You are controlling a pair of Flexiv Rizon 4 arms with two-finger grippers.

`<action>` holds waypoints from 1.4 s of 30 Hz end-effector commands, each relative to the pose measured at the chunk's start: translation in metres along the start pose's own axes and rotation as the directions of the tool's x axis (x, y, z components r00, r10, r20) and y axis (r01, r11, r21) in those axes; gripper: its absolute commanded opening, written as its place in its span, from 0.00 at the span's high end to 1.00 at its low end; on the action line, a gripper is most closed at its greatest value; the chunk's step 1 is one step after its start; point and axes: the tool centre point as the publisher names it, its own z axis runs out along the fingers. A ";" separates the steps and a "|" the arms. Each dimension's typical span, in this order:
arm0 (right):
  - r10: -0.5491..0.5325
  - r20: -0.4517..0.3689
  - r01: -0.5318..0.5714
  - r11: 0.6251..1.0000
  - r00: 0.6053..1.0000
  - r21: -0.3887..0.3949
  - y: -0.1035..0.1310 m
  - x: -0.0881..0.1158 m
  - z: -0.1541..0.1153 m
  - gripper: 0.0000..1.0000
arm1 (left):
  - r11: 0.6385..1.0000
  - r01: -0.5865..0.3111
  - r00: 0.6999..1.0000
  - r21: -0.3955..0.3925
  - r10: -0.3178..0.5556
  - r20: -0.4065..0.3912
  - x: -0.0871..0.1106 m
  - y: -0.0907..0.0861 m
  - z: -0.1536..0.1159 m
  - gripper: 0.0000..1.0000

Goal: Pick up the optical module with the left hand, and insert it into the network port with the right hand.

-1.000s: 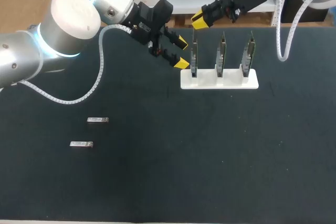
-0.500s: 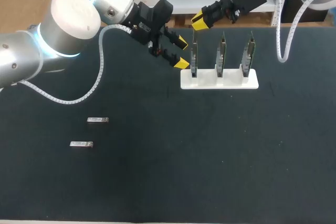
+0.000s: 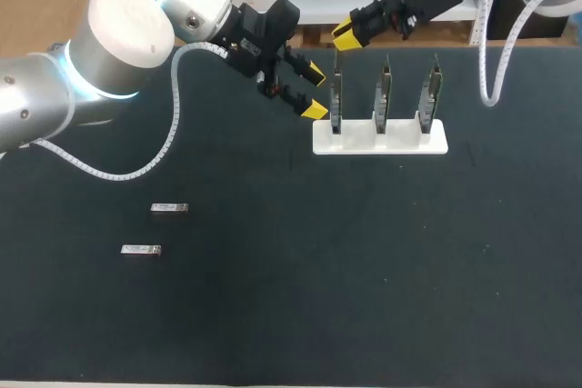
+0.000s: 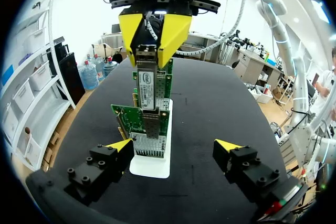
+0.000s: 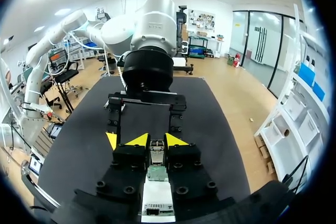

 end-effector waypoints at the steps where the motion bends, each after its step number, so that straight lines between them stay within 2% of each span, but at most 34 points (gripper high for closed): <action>1: -0.001 -0.001 0.001 1.000 1.000 0.007 0.003 -0.001 0.000 1.00 | 1.000 0.001 1.000 -0.006 -0.001 0.000 0.000 -0.002 0.000 0.00; 42: 0.037 -0.016 -0.037 0.999 0.999 -0.007 0.000 0.010 0.008 1.00 | 1.000 0.001 1.000 -0.006 -0.001 0.000 0.000 -0.002 0.000 0.00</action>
